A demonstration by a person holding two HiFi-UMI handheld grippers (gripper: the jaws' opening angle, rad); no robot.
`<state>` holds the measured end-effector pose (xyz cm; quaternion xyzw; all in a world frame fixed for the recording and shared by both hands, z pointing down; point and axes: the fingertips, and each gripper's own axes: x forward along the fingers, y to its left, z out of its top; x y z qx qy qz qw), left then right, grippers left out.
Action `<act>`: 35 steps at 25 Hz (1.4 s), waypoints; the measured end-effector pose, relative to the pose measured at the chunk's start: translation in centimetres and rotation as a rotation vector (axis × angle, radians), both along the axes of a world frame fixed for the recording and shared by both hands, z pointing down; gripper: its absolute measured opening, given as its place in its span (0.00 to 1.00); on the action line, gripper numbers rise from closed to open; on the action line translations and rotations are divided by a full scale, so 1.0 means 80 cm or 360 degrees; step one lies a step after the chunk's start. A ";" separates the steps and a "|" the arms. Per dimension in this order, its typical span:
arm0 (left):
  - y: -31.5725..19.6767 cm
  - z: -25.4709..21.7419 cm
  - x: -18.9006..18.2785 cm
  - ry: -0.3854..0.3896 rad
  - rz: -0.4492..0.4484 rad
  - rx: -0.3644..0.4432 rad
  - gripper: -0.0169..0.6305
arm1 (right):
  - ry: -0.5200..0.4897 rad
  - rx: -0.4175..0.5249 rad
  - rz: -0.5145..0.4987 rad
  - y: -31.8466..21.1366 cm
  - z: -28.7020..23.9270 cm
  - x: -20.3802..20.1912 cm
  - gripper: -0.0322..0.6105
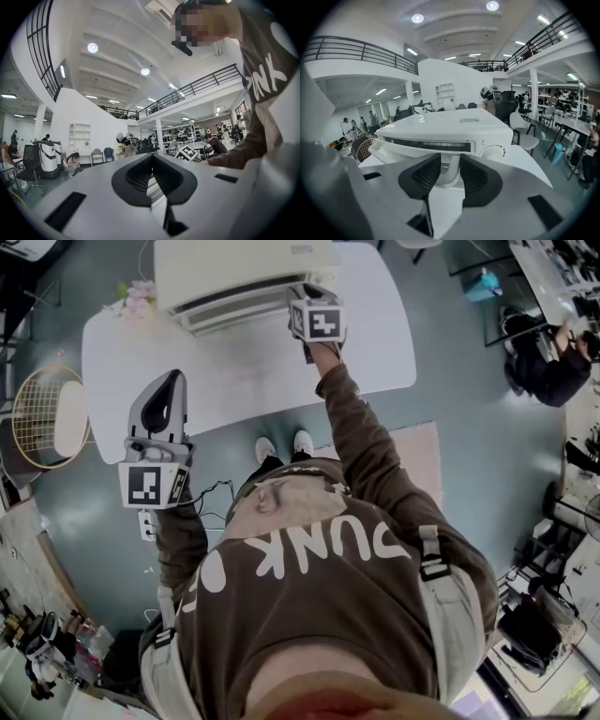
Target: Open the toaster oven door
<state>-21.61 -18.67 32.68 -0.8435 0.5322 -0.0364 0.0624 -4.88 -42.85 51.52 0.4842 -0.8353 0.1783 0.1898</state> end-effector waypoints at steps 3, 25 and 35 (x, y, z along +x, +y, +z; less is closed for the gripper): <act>-0.001 0.002 0.002 0.0001 0.0003 -0.0004 0.03 | 0.0037 0.0058 -0.0007 0.021 0.006 0.008 0.22; -0.001 0.006 0.029 -0.0003 0.0043 -0.0021 0.03 | 0.0346 0.0271 0.0004 0.156 0.116 0.047 0.21; 0.003 0.016 0.018 -0.0017 0.0020 -0.0056 0.03 | 0.0418 0.0376 0.0063 0.192 0.188 0.050 0.21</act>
